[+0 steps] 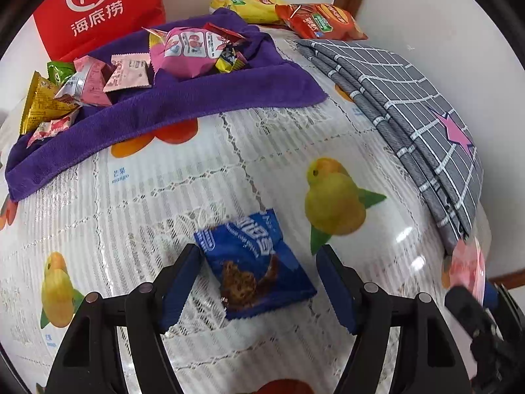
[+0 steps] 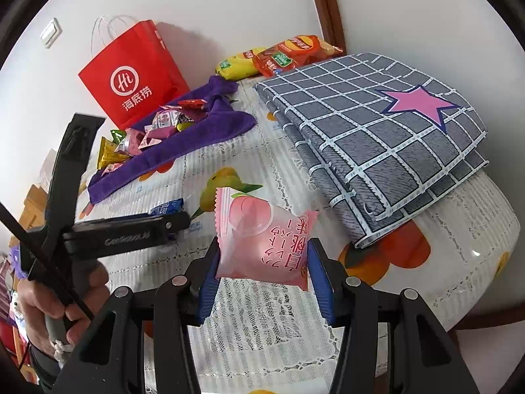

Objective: Organize snacks
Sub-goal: 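Grasp the blue chocolate packet on the sheet with the left tool, then carry the peach candy bag and blue packet over the towel with both tools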

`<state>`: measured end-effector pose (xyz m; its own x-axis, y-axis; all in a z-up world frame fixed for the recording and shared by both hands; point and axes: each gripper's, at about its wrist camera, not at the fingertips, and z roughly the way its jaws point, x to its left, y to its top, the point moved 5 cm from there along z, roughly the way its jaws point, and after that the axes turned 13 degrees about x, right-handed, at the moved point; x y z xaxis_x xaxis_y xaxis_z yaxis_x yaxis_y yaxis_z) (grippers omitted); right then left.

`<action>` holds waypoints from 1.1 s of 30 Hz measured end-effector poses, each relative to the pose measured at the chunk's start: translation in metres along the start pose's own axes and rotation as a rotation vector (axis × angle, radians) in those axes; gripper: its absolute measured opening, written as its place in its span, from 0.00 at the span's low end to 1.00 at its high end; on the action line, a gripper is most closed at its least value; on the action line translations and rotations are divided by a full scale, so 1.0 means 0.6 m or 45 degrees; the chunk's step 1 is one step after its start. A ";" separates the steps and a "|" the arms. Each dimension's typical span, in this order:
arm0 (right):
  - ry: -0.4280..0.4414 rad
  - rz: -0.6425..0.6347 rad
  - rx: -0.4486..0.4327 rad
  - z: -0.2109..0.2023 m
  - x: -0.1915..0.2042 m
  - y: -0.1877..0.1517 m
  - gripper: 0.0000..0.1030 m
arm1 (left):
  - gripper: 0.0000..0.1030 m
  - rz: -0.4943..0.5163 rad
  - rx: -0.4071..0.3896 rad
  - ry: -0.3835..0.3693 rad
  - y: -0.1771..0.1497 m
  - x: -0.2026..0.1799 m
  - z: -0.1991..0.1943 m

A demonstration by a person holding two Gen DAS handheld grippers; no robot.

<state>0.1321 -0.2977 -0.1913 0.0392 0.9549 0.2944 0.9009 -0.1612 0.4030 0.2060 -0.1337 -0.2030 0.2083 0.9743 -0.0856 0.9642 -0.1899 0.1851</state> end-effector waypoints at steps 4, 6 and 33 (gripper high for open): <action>-0.005 -0.002 0.005 -0.001 0.001 -0.002 0.48 | 0.49 0.034 -0.046 0.073 0.002 -0.006 0.002; -0.007 0.003 0.008 -0.003 0.001 0.000 0.48 | 0.43 0.032 -0.037 0.059 0.001 -0.001 -0.001; 0.015 -0.253 -0.100 -0.070 0.243 0.232 0.48 | 0.43 -0.188 -0.313 -0.022 0.077 0.222 -0.233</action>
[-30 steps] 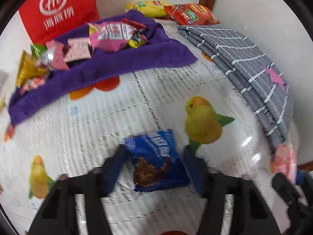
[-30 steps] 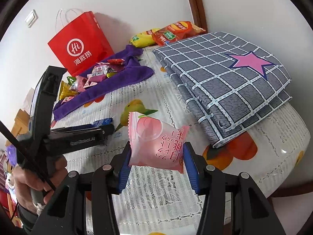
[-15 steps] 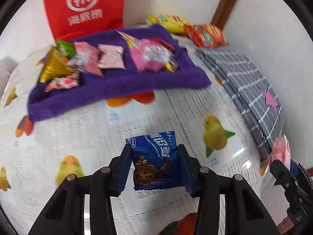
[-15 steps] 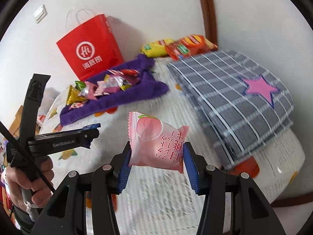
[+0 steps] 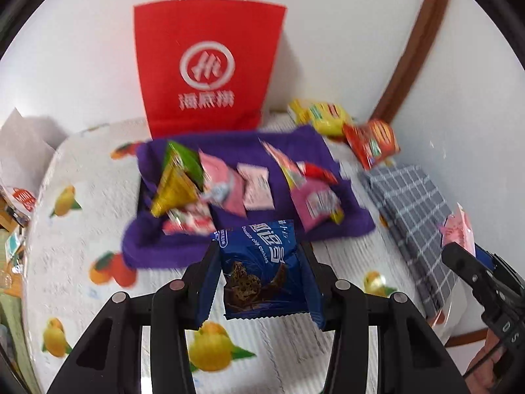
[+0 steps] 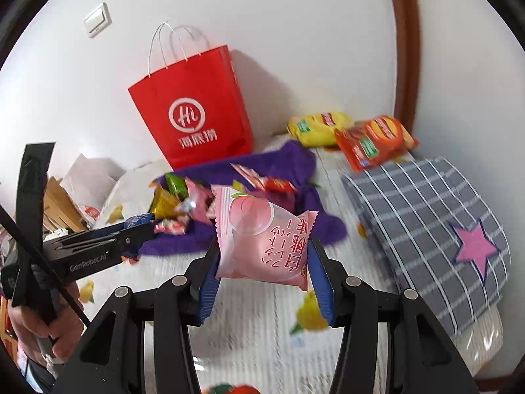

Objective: Organize snacks
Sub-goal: 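Carry the peach candy bag and blue packet over the towel with both tools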

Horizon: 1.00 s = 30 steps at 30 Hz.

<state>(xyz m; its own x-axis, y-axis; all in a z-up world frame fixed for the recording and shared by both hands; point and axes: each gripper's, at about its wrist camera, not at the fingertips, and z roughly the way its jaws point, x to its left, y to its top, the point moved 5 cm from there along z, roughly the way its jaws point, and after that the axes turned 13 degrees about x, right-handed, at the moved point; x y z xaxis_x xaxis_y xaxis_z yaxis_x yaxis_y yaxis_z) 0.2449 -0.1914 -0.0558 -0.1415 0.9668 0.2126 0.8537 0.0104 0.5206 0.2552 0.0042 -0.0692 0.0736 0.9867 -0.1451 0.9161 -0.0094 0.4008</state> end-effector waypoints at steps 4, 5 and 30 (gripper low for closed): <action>0.055 -0.023 0.015 0.011 0.023 0.054 0.48 | 0.43 -0.019 -0.075 0.030 0.039 0.022 -0.019; 0.072 -0.028 0.014 0.015 0.031 0.070 0.48 | 0.43 -0.023 -0.087 0.032 0.050 0.028 -0.021; 0.121 -0.038 0.009 0.146 0.089 0.251 0.49 | 0.43 -0.203 -0.120 0.007 0.190 0.141 0.047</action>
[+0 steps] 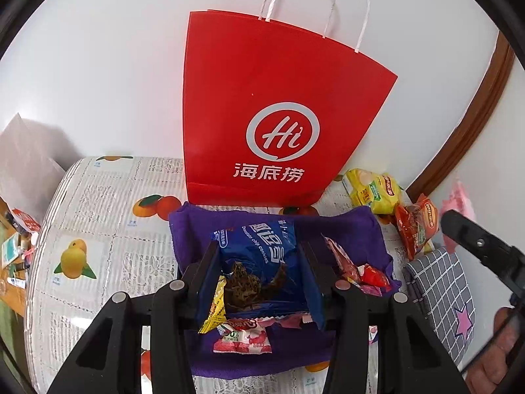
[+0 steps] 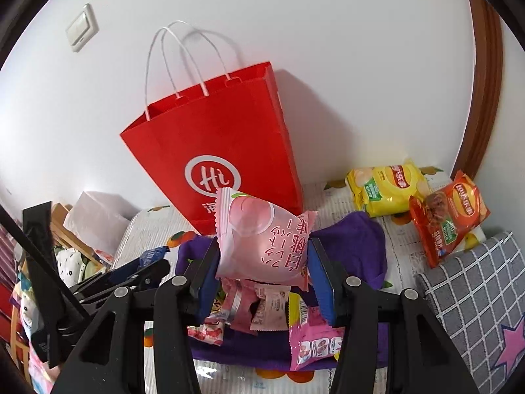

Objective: Organize snacks
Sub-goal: 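Carry the peach candy bag and blue packet over the towel with both tools, then lower the peach candy bag onto the towel and open the right tool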

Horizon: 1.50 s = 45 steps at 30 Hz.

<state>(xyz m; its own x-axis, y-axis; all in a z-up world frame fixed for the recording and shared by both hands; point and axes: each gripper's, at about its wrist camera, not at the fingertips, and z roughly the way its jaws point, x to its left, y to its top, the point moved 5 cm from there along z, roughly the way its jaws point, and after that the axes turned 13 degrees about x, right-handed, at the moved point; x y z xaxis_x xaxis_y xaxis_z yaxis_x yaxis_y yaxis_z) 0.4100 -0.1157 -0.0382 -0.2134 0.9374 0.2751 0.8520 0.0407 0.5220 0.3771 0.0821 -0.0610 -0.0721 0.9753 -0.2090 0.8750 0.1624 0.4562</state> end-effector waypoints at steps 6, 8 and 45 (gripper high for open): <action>-0.010 0.029 0.065 0.033 -0.024 0.004 0.49 | 0.43 0.011 0.015 0.006 -0.005 -0.007 0.011; -0.025 0.010 0.070 0.037 -0.027 0.003 0.49 | 0.43 0.016 0.029 -0.002 -0.007 -0.010 0.017; -0.120 0.020 0.333 0.141 -0.064 -0.020 0.51 | 0.43 -0.026 0.058 -0.029 -0.008 0.003 0.025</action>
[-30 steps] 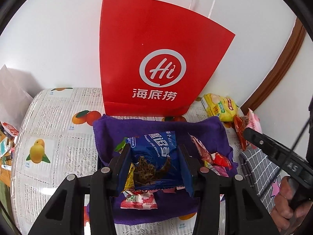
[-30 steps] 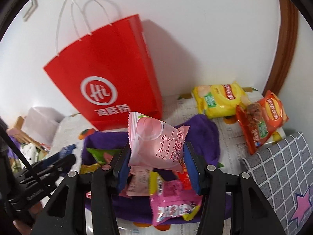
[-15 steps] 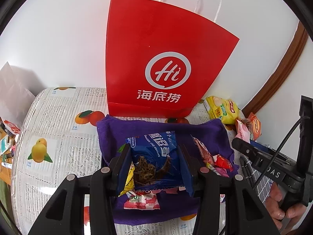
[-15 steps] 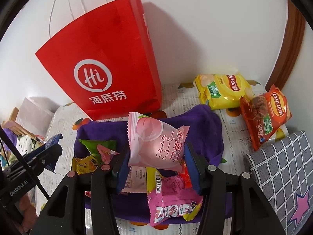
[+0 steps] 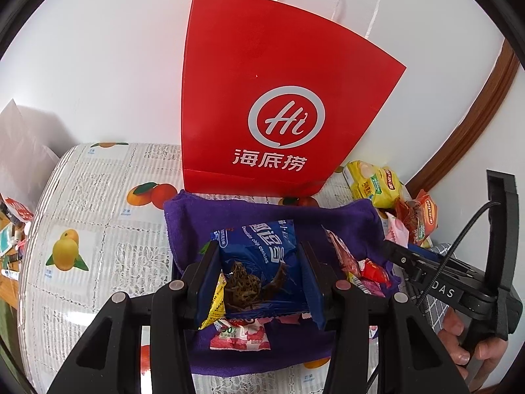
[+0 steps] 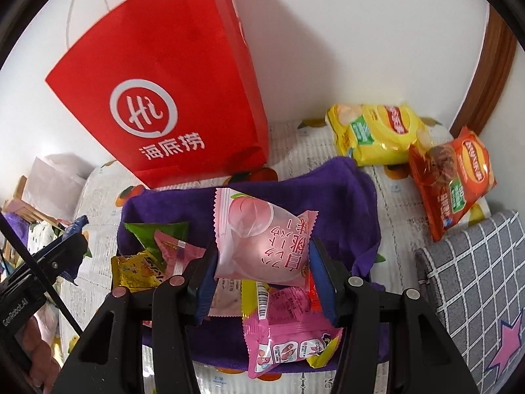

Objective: Organize snacks
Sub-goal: 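Lower the peach candy bag onto the towel and open the right tool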

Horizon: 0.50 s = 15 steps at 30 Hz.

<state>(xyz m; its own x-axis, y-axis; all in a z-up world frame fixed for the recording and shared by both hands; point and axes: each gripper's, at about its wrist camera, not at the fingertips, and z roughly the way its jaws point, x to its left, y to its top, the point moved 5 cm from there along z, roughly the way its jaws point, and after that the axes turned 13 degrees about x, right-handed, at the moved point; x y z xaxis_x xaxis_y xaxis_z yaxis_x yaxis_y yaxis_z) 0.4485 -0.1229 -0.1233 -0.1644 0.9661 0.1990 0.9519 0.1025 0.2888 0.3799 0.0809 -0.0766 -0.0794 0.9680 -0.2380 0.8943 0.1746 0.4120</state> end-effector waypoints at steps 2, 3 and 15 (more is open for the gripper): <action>0.040 -0.010 0.019 0.005 0.002 0.000 0.51 | 0.44 0.002 0.007 0.002 -0.001 0.000 0.002; 0.047 -0.007 0.026 0.008 0.003 0.000 0.51 | 0.44 0.001 0.010 0.004 -0.001 0.001 0.004; -0.002 -0.027 0.139 0.065 0.019 -0.004 0.53 | 0.44 0.010 0.039 -0.004 -0.002 -0.002 0.015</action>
<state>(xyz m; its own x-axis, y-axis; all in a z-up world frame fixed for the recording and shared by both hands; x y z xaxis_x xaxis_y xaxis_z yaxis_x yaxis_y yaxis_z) 0.4544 -0.1031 -0.1582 -0.1841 0.9638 0.1926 0.9708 0.1476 0.1893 0.3827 0.0777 -0.0848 -0.0709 0.9688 -0.2374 0.9081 0.1612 0.3866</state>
